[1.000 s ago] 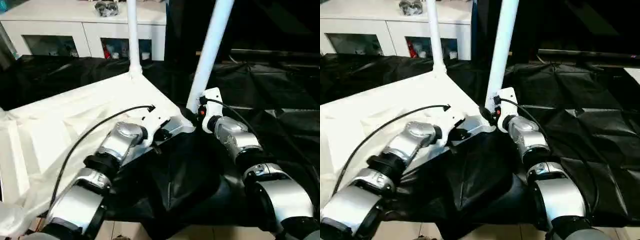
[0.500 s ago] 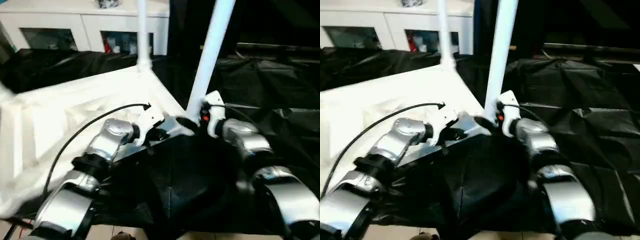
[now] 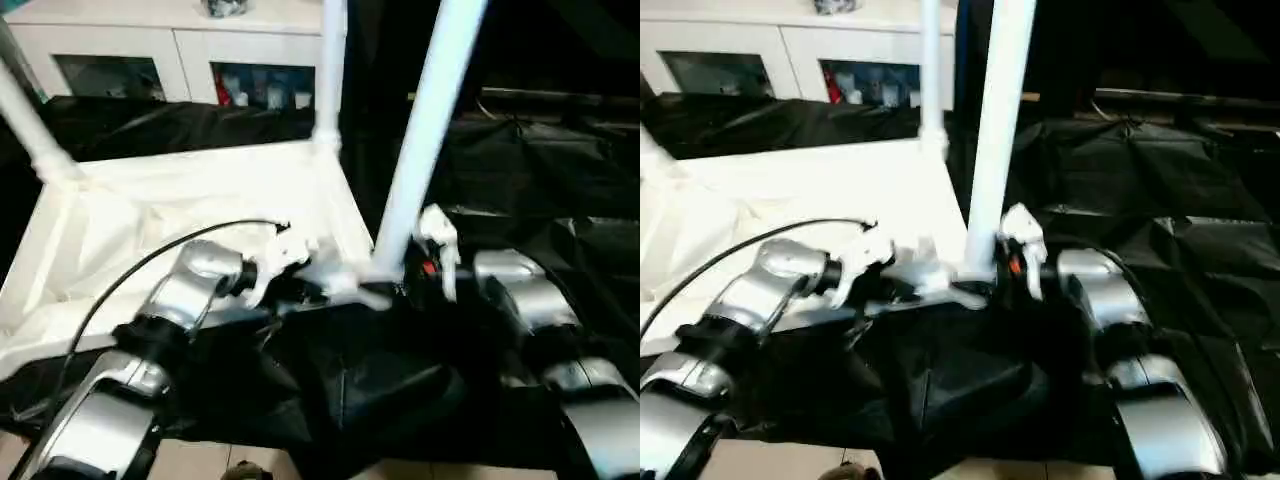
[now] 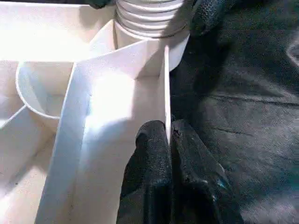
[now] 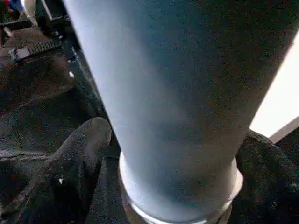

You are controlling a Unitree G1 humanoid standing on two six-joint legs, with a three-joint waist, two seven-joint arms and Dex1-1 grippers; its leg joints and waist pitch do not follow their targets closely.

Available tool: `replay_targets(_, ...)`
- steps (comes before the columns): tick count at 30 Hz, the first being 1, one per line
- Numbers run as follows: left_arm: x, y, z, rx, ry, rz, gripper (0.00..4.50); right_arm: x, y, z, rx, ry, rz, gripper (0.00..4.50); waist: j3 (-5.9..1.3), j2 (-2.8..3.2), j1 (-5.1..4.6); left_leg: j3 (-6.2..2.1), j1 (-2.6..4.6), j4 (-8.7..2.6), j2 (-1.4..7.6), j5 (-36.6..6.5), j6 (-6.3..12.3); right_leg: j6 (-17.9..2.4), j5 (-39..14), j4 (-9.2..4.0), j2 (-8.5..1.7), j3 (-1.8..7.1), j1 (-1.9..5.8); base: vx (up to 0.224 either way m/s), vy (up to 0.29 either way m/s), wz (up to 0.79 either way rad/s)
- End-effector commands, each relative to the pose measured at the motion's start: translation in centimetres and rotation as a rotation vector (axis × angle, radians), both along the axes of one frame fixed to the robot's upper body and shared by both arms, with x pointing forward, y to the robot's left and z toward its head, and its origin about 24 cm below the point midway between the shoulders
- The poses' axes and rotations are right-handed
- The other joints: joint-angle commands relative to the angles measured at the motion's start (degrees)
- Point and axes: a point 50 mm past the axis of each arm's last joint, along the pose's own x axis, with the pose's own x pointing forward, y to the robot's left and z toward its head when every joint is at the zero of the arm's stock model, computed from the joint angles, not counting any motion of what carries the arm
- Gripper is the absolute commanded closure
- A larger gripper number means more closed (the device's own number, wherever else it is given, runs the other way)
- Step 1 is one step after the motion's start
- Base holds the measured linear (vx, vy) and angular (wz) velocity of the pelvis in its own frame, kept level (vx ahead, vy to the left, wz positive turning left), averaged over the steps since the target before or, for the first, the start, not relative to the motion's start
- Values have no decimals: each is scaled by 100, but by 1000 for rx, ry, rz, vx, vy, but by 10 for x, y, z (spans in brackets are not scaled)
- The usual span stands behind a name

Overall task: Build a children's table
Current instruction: Rotate leg to tighten

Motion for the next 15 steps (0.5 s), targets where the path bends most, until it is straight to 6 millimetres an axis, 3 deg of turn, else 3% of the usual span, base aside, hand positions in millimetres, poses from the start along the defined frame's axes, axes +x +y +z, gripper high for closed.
replay_targets(1, -5, -17, 4, -29, -5, -113, 450, -5, 8, 0, -1, 9, 62, 81, -394, 20, -1, -63, 146, -383, 207, -1051, 357, -1642, -206, -328, -257, 265, 289, 0, 0, 0)
replay_targets(10, -6, -13, 3, -26, 4, -120, 450, -10, 13, -4, -6, 31, 89, 161, -418, 12, 36, -61, 136, -350, 196, -811, 406, -1657, 83, -282, -252, 261, 299, 0, 0, 0)
replay_targets(15, -6, -13, 2, -33, 7, -106, 450, -13, 16, -8, 6, 54, 81, 172, -433, 3, 54, -61, 138, -333, 193, -701, 447, -1657, 200, -263, -252, 260, 303, 0, 0, 0)
